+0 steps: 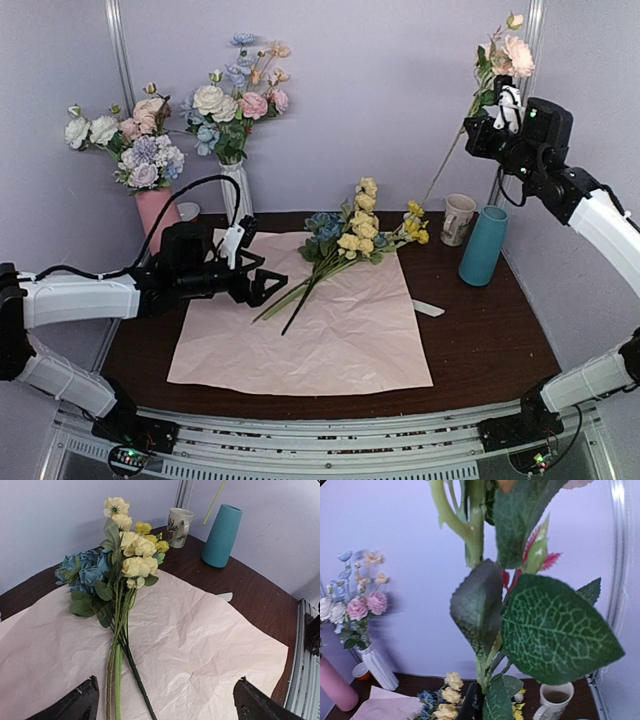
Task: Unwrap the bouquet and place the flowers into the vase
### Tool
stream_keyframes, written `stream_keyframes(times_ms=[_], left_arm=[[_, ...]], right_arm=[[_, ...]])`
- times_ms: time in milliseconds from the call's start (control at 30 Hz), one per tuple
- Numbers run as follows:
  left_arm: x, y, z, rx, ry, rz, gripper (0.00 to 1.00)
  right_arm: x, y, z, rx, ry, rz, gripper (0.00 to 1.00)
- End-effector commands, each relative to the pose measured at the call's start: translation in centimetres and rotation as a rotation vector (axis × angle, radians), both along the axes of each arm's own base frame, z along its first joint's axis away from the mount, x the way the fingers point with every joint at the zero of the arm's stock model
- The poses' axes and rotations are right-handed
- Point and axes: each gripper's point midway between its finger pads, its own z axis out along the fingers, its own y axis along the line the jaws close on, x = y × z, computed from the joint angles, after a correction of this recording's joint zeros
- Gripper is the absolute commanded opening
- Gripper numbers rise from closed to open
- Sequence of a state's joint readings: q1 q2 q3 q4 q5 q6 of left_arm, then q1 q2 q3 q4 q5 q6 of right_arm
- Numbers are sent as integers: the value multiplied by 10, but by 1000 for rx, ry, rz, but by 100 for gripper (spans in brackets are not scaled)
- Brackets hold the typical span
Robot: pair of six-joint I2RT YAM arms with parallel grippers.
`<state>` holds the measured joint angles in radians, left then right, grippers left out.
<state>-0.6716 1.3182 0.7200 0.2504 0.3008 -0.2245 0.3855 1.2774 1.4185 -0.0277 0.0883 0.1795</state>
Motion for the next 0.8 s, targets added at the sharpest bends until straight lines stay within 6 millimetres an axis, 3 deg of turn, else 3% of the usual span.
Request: stream_keyframes(times_ms=[0,233,567,767], left_arm=[[6,20,2,74,-34,104,98],[-3,49,-8,184,-6,178,98],[-12,59,-1,145,-15,209,97],[-17,59,-14,125,5,198,97]], right_arm=[[8,-63,6,-91,23,-216,0],[10,-111,31,-112,14,-384,0],[1,-133,57,-156,-7,-474,0],[-3,-144,68,-166,-13,-512,0]])
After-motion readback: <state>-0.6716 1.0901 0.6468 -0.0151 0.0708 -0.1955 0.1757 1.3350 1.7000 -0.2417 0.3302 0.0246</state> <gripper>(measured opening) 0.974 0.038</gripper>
